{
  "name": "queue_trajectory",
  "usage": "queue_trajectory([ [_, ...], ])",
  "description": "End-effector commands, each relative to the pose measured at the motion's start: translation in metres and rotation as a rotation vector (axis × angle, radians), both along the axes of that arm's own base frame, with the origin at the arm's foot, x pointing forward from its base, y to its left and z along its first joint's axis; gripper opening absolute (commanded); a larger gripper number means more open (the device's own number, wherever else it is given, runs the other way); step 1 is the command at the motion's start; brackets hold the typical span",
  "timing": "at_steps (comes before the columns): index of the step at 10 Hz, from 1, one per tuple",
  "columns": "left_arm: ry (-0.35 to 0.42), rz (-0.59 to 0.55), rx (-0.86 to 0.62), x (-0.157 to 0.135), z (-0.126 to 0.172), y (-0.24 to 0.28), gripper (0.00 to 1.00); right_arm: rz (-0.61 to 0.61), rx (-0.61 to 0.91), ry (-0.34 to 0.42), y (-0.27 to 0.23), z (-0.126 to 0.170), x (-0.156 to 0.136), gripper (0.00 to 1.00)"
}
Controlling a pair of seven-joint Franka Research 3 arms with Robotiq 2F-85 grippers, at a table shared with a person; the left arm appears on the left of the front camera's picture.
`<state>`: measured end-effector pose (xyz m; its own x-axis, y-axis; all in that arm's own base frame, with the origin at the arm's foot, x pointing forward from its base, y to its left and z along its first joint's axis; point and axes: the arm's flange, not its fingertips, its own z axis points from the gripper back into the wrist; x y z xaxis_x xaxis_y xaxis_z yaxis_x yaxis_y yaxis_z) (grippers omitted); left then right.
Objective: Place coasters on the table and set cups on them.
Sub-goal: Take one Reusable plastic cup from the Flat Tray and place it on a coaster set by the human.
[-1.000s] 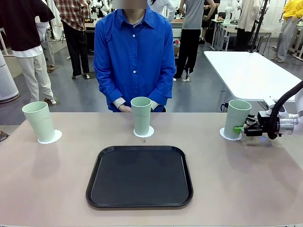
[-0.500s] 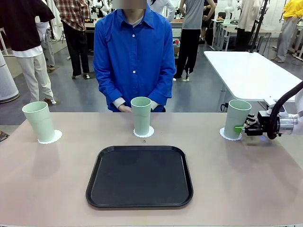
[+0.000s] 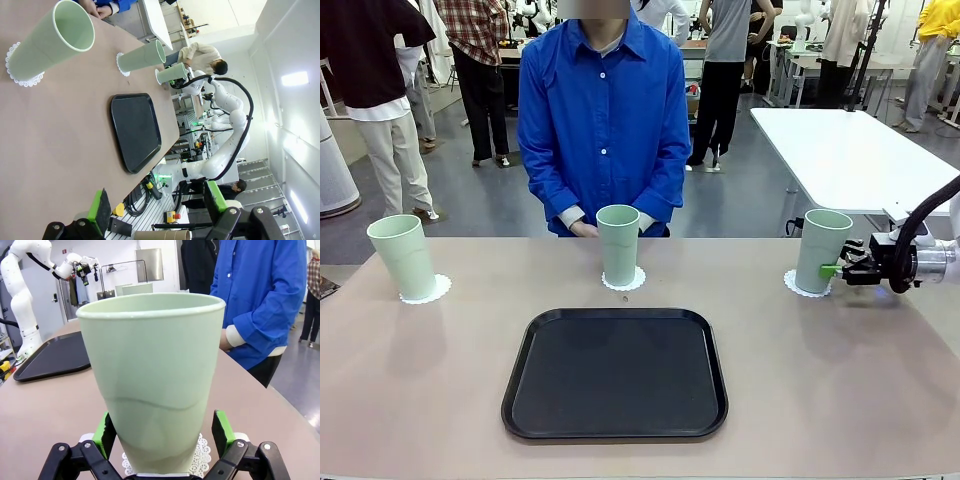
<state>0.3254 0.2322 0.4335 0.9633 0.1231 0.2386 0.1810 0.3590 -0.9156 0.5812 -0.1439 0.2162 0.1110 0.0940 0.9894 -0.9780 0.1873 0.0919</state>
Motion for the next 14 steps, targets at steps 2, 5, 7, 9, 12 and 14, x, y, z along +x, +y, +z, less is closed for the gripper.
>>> queue_trajectory([
  [2,-0.008,-0.004,-0.008,-0.002,0.001,0.001,1.0,0.03,-0.015,0.024,-0.012,0.002,0.001,1.0],
  [5,-0.008,-0.004,-0.008,-0.002,0.001,0.001,1.0,0.05,-0.017,0.033,-0.014,0.001,0.0,1.0],
  [7,-0.008,-0.004,-0.008,-0.002,0.001,0.001,1.0,0.077,-0.02,0.043,-0.018,0.005,-0.003,1.0],
  [9,-0.008,-0.004,-0.008,-0.002,0.001,0.001,1.0,0.079,-0.037,0.046,-0.026,0.01,-0.007,1.0],
  [12,-0.008,-0.004,-0.008,-0.002,0.001,0.001,1.0,0.038,-0.072,0.04,-0.046,0.02,-0.014,1.0],
  [14,-0.008,-0.004,-0.008,-0.002,0.001,0.001,1.0,-0.039,-0.138,0.102,-0.056,0.036,-0.022,1.0],
])
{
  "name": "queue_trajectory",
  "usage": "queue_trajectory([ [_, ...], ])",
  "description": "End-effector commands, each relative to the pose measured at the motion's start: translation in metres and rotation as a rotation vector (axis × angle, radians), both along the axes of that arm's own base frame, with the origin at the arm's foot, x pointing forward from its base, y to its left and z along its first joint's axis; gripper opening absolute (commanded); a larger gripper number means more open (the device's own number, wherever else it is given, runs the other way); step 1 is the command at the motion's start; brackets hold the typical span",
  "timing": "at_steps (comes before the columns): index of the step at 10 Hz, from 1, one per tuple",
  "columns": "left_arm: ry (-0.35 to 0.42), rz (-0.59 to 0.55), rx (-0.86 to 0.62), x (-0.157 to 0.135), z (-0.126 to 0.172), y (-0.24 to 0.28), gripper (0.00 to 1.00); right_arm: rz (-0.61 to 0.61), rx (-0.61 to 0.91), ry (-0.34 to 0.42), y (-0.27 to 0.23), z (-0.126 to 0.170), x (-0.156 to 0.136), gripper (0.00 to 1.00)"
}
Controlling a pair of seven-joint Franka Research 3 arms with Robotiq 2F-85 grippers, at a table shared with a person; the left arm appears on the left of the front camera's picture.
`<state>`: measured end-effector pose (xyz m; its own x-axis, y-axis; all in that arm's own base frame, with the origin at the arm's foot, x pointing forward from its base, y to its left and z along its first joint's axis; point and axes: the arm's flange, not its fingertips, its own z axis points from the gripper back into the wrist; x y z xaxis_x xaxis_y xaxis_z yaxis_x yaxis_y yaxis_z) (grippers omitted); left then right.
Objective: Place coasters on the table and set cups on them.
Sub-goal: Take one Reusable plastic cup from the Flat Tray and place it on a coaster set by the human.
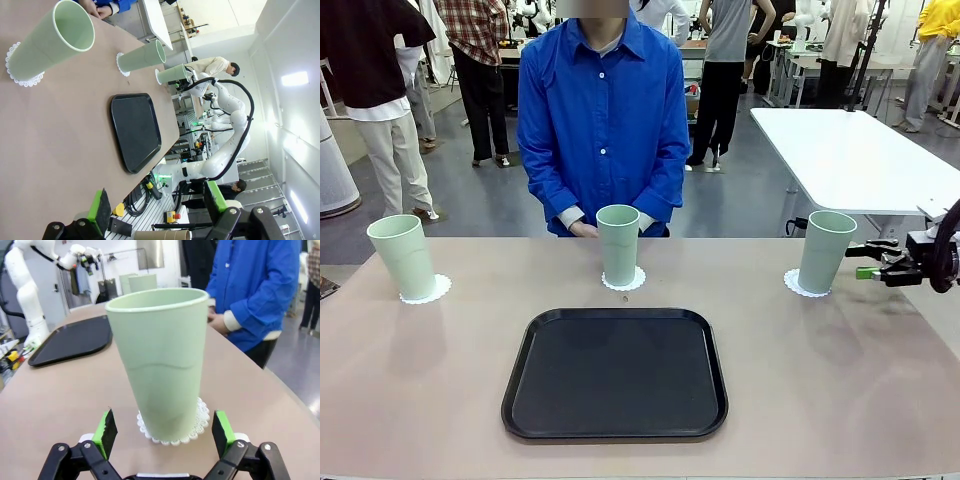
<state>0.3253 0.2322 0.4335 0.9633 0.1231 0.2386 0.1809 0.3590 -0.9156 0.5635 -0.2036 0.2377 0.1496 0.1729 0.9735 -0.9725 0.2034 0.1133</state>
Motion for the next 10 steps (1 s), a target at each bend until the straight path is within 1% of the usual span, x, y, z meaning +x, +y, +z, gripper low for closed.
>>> queue_trajectory([
  [1,-0.008,-0.004,-0.008,-0.002,0.001,0.001,1.0,-0.113,-0.177,0.137,0.018,0.037,-0.022,1.0],
  [2,-0.008,-0.004,-0.008,-0.002,0.001,0.001,1.0,-0.152,-0.26,0.205,0.028,0.057,-0.034,1.0],
  [3,-0.008,-0.004,-0.008,-0.002,0.001,0.001,1.0,-0.194,-0.335,0.226,0.038,0.081,-0.049,1.0],
  [4,-0.008,-0.004,-0.008,-0.002,0.001,0.001,1.0,-0.221,-0.394,0.23,0.049,0.106,-0.067,1.0],
  [5,-0.008,-0.004,-0.008,-0.002,0.001,0.001,1.0,-0.257,-0.477,0.212,0.059,0.131,-0.087,1.0],
  [7,-0.008,-0.004,-0.008,-0.002,0.001,0.001,1.0,-0.309,-0.625,0.237,0.079,0.17,-0.115,1.0],
  [10,-0.008,-0.004,-0.008,-0.002,0.001,0.001,1.0,-0.416,-0.78,0.221,0.122,0.23,-0.15,1.0],
])
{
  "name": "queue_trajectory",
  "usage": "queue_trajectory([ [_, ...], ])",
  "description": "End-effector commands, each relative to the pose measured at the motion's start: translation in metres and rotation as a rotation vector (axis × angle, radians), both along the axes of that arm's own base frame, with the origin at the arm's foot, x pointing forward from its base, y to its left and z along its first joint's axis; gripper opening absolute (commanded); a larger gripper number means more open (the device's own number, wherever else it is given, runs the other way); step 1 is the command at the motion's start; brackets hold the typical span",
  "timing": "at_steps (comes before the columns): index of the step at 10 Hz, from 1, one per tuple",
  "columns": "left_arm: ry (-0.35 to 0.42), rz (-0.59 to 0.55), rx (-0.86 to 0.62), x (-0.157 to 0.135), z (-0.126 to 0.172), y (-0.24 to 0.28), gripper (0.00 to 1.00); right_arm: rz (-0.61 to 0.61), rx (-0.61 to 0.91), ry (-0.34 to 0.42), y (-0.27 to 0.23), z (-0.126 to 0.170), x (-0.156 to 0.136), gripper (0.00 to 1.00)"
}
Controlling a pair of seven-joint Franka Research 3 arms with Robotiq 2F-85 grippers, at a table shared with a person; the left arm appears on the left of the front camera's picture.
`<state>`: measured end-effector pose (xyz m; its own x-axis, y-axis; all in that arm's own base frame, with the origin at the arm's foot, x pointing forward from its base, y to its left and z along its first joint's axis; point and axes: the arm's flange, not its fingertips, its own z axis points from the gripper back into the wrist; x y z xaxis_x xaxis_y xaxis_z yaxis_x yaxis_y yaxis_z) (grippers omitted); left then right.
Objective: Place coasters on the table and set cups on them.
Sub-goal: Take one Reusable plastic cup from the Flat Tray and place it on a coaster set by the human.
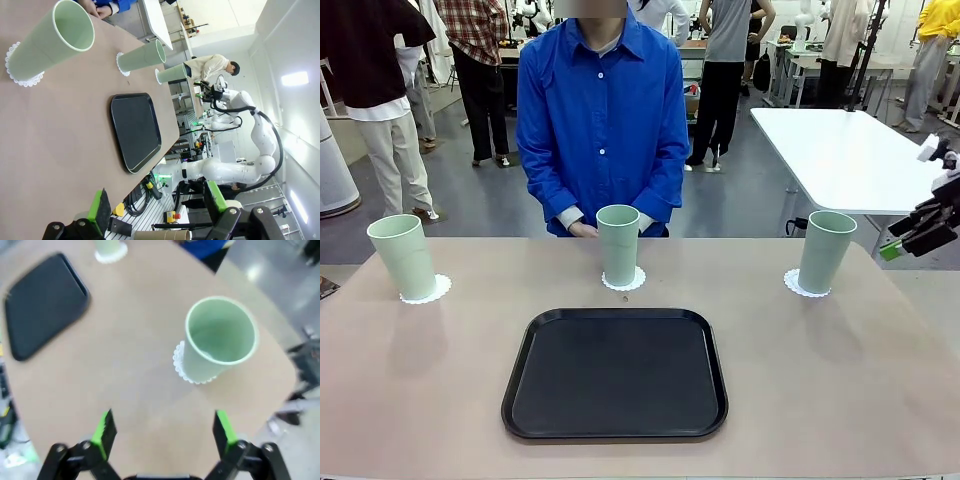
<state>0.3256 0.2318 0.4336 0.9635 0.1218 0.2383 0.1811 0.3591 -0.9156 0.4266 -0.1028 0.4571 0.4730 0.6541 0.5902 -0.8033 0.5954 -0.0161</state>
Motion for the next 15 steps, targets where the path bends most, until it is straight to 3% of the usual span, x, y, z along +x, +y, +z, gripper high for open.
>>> queue_trajectory([
  [1,-0.009,-0.003,-0.008,-0.002,0.001,0.001,1.0,-0.065,-0.102,0.032,0.04,0.025,-0.021,1.0],
  [4,-0.009,-0.003,-0.008,-0.002,0.001,0.001,1.0,-0.143,-0.266,0.083,0.082,0.055,-0.033,1.0],
  [5,-0.009,-0.003,-0.008,-0.002,0.001,0.001,1.0,-0.143,-0.257,0.09,0.085,0.057,-0.027,1.0],
  [6,-0.009,-0.003,-0.008,-0.002,0.001,0.001,1.0,-0.118,-0.226,0.031,0.071,0.057,-0.029,1.0],
  [15,-0.009,-0.003,-0.008,-0.002,0.001,0.001,1.0,-0.118,-0.226,0.031,0.071,0.057,-0.029,1.0],
])
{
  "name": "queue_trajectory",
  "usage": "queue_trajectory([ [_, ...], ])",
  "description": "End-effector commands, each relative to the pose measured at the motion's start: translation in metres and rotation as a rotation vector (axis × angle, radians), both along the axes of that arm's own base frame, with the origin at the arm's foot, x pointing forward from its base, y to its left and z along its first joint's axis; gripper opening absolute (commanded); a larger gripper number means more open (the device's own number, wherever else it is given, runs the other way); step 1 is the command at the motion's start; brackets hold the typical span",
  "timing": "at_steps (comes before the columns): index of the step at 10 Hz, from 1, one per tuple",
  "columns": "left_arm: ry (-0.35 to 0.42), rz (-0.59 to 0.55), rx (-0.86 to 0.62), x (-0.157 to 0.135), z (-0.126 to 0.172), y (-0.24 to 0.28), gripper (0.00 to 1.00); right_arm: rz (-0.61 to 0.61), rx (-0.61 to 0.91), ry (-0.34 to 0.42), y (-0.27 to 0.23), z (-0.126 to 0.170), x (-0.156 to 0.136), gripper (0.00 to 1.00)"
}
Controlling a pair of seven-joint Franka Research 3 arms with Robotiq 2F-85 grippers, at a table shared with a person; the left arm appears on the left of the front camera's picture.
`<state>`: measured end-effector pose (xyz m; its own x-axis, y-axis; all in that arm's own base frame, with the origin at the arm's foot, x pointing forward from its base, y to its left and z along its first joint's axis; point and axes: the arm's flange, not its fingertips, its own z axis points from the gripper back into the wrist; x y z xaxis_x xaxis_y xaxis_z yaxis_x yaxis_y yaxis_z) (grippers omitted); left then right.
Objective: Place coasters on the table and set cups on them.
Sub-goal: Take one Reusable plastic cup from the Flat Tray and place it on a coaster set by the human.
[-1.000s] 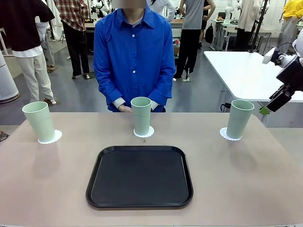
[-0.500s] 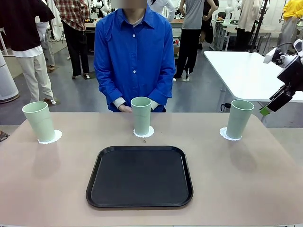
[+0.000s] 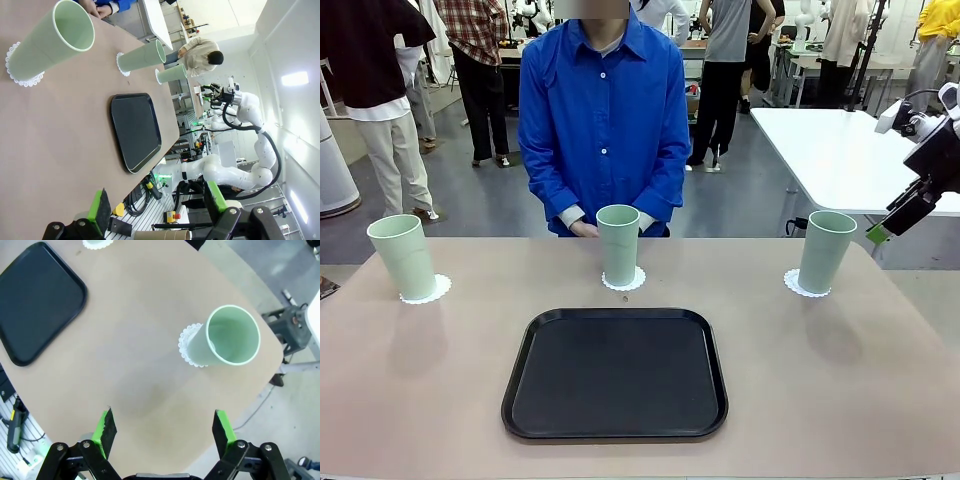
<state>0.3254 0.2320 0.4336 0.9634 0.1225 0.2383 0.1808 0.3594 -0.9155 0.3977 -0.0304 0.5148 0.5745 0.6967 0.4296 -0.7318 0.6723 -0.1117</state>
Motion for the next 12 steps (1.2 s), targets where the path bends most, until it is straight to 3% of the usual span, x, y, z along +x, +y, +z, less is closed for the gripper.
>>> queue_trajectory([
  [1,-0.009,-0.004,-0.008,-0.002,0.001,0.001,1.0,0.001,-0.024,-0.011,-0.001,-0.001,-0.001,1.0],
  [4,-0.009,-0.004,-0.008,-0.002,0.001,0.001,1.0,-0.001,0.001,-0.001,-0.001,0.0,0.0,1.0],
  [5,-0.009,-0.004,-0.008,-0.002,0.001,0.001,1.0,-0.195,-0.002,0.143,-0.015,-0.005,-0.012,1.0],
  [7,-0.009,-0.004,-0.008,-0.002,0.001,0.001,1.0,-0.395,0.208,0.436,-0.032,-0.02,-0.029,1.0],
  [8,-0.009,-0.004,-0.008,-0.002,0.001,0.001,1.0,-0.458,0.161,0.486,-0.038,-0.026,-0.041,1.0],
  [9,-0.009,-0.004,-0.008,-0.002,0.001,0.001,1.0,-0.395,0.131,0.445,-0.034,-0.023,-0.052,1.0],
  [10,-0.009,-0.004,-0.008,-0.002,0.001,0.001,1.0,-0.354,0.115,0.414,-0.039,-0.035,-0.035,1.0],
  [11,-0.009,-0.004,-0.008,-0.002,0.001,0.001,1.0,-0.354,0.115,0.414,-0.039,-0.035,-0.035,1.0],
  [12,-0.009,-0.004,-0.008,-0.002,0.001,0.001,1.0,-0.395,0.133,0.47,-0.042,-0.035,-0.045,1.0],
])
